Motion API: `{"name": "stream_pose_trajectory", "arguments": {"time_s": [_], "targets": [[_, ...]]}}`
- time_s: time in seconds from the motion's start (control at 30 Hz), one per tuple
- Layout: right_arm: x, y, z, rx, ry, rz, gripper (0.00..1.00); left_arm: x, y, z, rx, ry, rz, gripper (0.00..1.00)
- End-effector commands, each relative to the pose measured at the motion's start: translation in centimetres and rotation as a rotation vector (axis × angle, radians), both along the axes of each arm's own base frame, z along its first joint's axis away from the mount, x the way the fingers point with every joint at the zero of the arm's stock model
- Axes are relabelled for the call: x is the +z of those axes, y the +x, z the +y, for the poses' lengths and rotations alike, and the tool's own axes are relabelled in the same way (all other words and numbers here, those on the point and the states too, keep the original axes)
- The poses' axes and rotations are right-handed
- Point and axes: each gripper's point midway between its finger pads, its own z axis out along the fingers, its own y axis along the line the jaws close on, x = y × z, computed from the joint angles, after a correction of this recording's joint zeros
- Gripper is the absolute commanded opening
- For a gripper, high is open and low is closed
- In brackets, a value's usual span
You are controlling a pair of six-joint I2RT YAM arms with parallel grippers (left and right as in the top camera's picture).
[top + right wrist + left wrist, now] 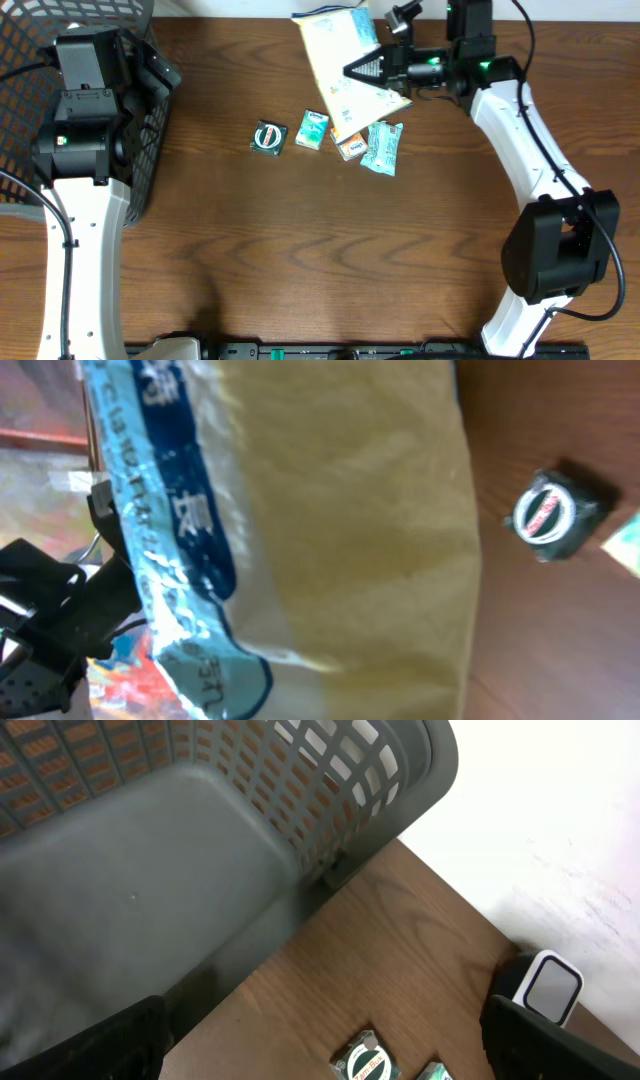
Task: Scan the item barcode
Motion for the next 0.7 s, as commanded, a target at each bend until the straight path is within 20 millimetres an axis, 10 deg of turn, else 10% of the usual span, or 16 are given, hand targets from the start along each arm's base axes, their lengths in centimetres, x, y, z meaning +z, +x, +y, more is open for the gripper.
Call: {"name": "stream_pose_trajectory", "arguments": {"time_s": [0.0, 0.67], "targets": [[3.5, -2.5, 2.0, 0.075, 0.048, -0.018, 0.01, 0.2, -0.2, 0.2, 0.013, -0.007, -0.006, 0.98], [3.3, -3.7, 2.9, 0.108, 0.035, -0.026, 0.01, 0.2, -0.2, 0.2, 0.013, -0.007, -0.006, 0.98]]}}
